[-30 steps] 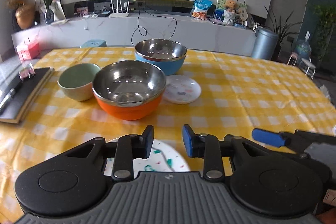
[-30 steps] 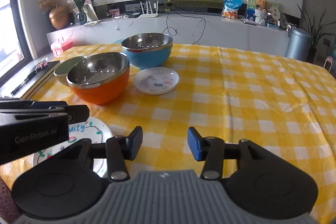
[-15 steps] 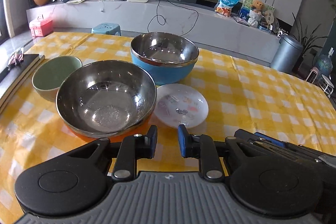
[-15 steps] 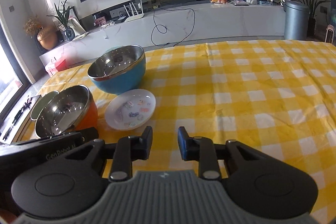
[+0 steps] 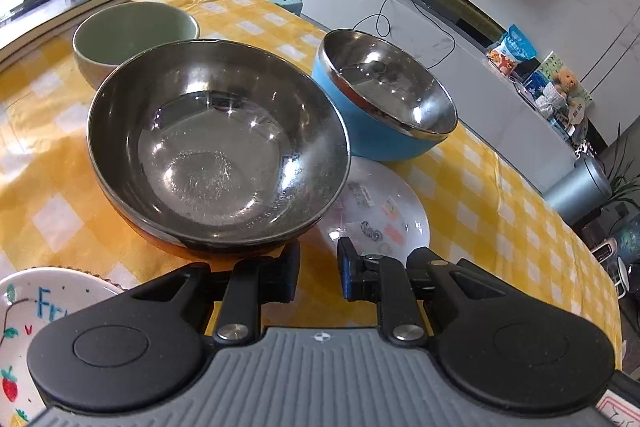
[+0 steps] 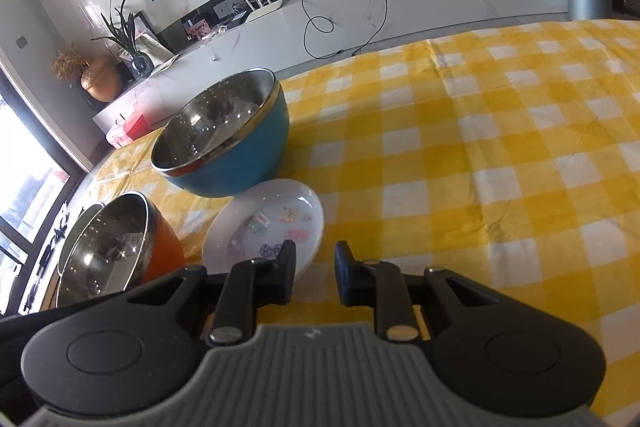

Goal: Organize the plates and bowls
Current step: 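Reach both grippers to the small white sticker plate rim and close, then carry the sticker plate with both grippers onto the 'Fruity' plate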

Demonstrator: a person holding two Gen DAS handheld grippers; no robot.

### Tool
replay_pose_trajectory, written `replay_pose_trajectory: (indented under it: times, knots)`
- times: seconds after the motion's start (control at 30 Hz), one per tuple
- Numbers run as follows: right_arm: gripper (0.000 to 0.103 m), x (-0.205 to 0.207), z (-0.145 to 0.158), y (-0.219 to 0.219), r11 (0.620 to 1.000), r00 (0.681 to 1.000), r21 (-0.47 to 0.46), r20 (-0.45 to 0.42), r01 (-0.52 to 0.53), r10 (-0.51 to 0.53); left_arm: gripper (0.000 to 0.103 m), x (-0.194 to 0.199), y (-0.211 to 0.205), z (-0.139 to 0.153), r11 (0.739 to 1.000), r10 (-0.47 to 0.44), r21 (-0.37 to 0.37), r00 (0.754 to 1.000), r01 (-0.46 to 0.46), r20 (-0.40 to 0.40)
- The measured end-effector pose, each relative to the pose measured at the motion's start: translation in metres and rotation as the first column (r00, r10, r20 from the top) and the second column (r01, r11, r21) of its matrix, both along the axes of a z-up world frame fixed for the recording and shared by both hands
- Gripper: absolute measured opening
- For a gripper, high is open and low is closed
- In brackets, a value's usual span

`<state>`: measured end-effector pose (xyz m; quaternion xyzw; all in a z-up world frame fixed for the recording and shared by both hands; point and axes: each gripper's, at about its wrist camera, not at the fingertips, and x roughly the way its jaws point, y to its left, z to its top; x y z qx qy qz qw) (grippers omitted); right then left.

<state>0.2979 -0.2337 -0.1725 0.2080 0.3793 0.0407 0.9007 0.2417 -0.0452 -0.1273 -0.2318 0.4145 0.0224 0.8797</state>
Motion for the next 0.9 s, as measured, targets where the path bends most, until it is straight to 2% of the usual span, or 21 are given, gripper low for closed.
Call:
replay_pose_trajectory:
  times: [0.13,0.2,0.37,0.43,0.53,0.67,0.9]
  knots:
    - [0.016,0.008,-0.007,0.000,0.999,1.000,0.045,-0.013,0.002,-0.002,0.022,0.000,0.001,-0.001,1.000,0.003,-0.012,1.000,-0.003,0.007]
    - [0.007,0.010,-0.010,0.000,0.998,1.000,0.058,-0.024,0.006,-0.005,0.022,0.000,0.002,-0.002,1.000,0.007,-0.025,1.000,-0.007,0.006]
    - [0.000,0.003,-0.008,-0.001,0.999,1.000,0.039,-0.015,0.015,-0.014,0.023,-0.002,0.000,-0.001,1.000,-0.020,-0.018,1.000,0.021,0.017]
    - [0.000,-0.002,-0.005,-0.003,1.000,1.000,0.015,-0.011,0.021,-0.020,0.023,-0.004,-0.002,-0.001,0.999,-0.051,-0.013,0.998,0.051,0.026]
    - [0.000,-0.014,-0.003,-0.010,0.999,0.999,0.007,-0.014,0.032,-0.032,0.022,-0.004,-0.005,-0.002,0.996,-0.088,0.021,0.996,0.088,0.018]
    - [0.000,-0.030,-0.001,-0.018,0.999,0.999,-0.009,-0.023,0.047,-0.047,0.014,-0.006,-0.010,-0.004,0.987,-0.150,0.058,0.989,0.150,0.001]
    - [0.000,-0.047,-0.002,-0.022,0.997,0.997,-0.016,-0.035,0.072,-0.072,0.002,-0.016,-0.022,-0.003,0.955,-0.256,0.155,0.967,0.254,-0.011]
